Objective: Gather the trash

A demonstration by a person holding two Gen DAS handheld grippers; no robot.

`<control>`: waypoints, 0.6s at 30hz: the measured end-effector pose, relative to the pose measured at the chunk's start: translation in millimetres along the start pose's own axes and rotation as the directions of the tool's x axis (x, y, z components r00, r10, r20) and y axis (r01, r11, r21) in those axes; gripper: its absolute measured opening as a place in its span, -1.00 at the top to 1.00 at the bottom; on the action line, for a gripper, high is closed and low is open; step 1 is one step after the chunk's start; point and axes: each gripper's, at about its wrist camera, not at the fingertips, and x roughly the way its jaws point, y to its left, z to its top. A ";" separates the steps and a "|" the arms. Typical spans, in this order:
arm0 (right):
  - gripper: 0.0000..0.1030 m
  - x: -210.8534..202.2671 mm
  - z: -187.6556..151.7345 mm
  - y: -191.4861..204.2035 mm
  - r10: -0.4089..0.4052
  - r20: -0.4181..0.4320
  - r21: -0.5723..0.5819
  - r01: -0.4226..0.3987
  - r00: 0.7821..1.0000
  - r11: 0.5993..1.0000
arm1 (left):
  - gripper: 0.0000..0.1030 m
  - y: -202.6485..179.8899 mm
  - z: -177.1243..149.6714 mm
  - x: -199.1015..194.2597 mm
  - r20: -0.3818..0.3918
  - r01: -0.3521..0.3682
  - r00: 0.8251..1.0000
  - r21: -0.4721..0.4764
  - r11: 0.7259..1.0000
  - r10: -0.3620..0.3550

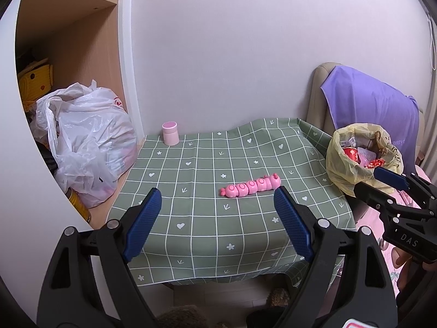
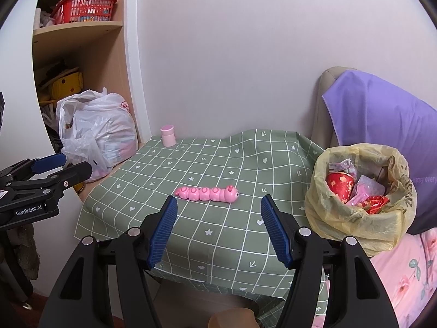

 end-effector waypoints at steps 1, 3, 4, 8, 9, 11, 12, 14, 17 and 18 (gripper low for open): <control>-0.17 -0.5 0.1 -1.4 0.000 0.001 0.001 0.000 1.000 1.000 | -0.56 0.5 0.5 0.6 0.000 0.002 1.000 0.001 1.000 -0.002; -0.17 -1.4 0.1 -2.7 -0.003 0.003 0.004 0.003 1.000 1.000 | -0.56 -0.4 0.6 0.8 -0.001 0.005 1.000 0.004 1.000 -0.005; -0.17 -1.9 0.0 -3.4 -0.004 0.003 0.005 0.004 1.000 1.000 | -0.56 -1.4 0.4 0.5 0.000 0.006 1.000 0.006 1.000 -0.006; -0.17 -3.3 0.2 -4.4 -0.009 0.005 0.009 0.009 1.000 1.000 | -0.56 -3.2 1.0 1.3 0.000 0.014 1.000 0.014 1.000 -0.014; -0.17 -3.5 0.2 -4.7 -0.010 0.005 0.009 0.010 1.000 1.000 | -0.56 -3.3 1.1 1.7 0.000 0.016 1.000 0.016 1.000 -0.016; -0.17 -3.8 -0.1 -4.8 -0.011 0.005 0.012 0.011 1.000 1.000 | -0.56 -3.3 1.4 2.1 0.000 0.018 1.000 0.017 1.000 -0.018; -0.17 -3.8 -0.3 -5.3 -0.011 0.005 0.014 0.011 1.000 1.000 | -0.56 -3.5 1.2 1.8 0.000 0.018 1.000 0.017 1.000 -0.018; -0.17 -3.6 -0.6 -5.9 -0.010 0.004 0.016 0.010 1.000 1.000 | -0.56 -3.7 1.0 1.9 -0.001 0.019 1.000 0.017 1.000 -0.019; -0.17 -3.7 -0.6 -6.2 -0.009 0.005 0.015 0.009 1.000 1.000 | -0.56 -3.8 1.3 2.0 0.000 0.018 1.000 0.017 1.000 -0.018; -0.17 -3.5 -0.5 -6.3 -0.009 0.005 0.015 0.009 1.000 1.000 | -0.56 -3.9 1.2 2.1 -0.001 0.017 1.000 0.015 1.000 -0.017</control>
